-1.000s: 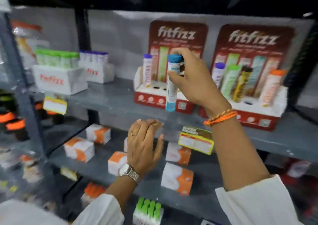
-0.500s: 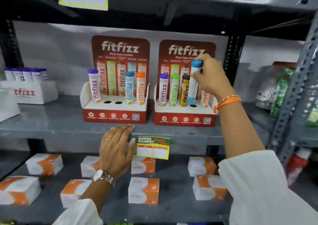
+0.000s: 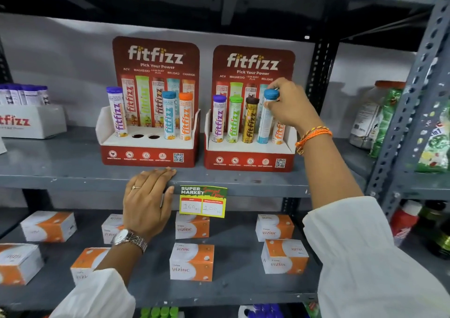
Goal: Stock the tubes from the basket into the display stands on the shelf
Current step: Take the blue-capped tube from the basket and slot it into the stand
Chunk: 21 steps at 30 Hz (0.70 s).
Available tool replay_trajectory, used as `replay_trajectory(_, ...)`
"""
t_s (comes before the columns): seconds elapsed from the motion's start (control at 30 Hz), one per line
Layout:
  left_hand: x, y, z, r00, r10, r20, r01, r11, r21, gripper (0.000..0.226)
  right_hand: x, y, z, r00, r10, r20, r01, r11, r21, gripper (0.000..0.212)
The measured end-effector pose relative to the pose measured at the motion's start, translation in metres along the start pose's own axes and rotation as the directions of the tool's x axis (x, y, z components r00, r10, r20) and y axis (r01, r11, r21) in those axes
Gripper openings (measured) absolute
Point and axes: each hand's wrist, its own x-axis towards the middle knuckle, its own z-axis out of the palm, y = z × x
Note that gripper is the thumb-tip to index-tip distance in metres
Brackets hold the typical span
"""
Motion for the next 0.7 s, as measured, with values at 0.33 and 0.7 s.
replay_trajectory(0.33,-0.001,0.001,0.002,1.000,-0.002,-0.013,0.002,1.000,0.014,0.042,0.004,-0.012,-0.018,0.993,-0.017,0.113,0.031,0.992,-0.121,0.039)
replay_trajectory(0.7,-0.001,0.004,-0.002,1.000,-0.011,0.008,0.011,1.000,0.015,0.042,0.008,-0.013,-0.021,1.000,-0.029,0.013,0.029,0.999,-0.023,0.013)
